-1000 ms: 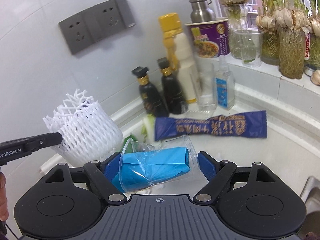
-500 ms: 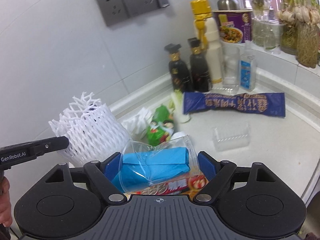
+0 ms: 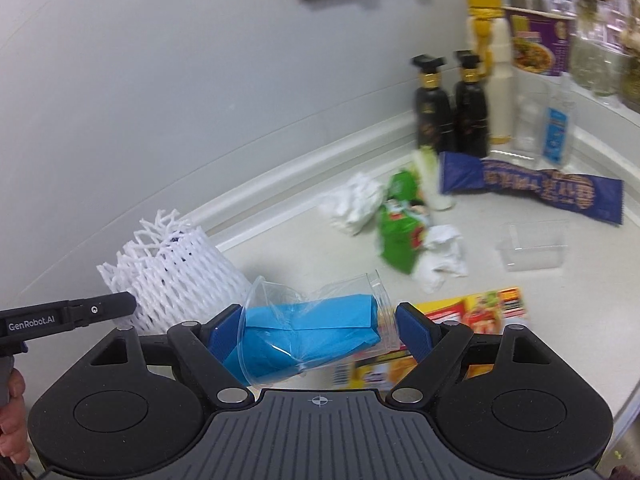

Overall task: Collect trash
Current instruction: 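Lift the foam net and blue glove bag and carry both over the bin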

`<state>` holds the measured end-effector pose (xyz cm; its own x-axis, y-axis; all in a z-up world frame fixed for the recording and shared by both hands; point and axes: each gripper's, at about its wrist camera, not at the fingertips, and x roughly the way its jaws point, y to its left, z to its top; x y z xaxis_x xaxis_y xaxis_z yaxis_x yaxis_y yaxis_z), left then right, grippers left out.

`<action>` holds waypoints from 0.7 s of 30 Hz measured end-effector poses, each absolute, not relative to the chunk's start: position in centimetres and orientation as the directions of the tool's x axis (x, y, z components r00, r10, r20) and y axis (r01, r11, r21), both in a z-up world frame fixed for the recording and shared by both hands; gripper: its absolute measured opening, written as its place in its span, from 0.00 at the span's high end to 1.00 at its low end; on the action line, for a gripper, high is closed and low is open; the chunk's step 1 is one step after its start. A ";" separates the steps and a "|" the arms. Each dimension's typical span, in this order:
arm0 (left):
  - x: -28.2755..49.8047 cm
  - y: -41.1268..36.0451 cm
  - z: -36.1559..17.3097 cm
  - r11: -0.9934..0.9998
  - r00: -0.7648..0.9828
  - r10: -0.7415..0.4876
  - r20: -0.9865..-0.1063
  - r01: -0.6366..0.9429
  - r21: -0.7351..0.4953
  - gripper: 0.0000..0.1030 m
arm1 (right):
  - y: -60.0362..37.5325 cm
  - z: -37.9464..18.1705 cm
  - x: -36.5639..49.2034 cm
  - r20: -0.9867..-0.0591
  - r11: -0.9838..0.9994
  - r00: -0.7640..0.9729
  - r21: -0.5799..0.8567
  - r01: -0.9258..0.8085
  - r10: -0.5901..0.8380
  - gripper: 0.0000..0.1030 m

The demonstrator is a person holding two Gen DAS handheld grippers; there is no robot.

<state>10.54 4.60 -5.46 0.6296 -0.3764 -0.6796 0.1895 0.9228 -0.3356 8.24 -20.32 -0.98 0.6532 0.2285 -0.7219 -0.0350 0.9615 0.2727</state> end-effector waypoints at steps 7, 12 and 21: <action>9.1 8.9 -6.6 0.936 0.640 -0.308 -0.704 0.073 -0.343 0.91 | -14.9 -1.1 8.7 -0.740 0.955 0.605 0.254 -0.154 0.294 0.19; 8.2 12.2 -7.9 0.935 0.637 -0.262 -0.725 -0.019 -0.354 0.91 | -10.8 -1.7 9.2 -0.755 0.941 0.564 0.240 -0.239 0.335 0.19; 7.0 16.6 -12.0 0.930 0.580 -0.171 -0.796 -0.173 -0.326 0.91 | -3.1 -3.3 9.9 -0.786 0.893 0.493 0.161 -0.420 0.373 0.19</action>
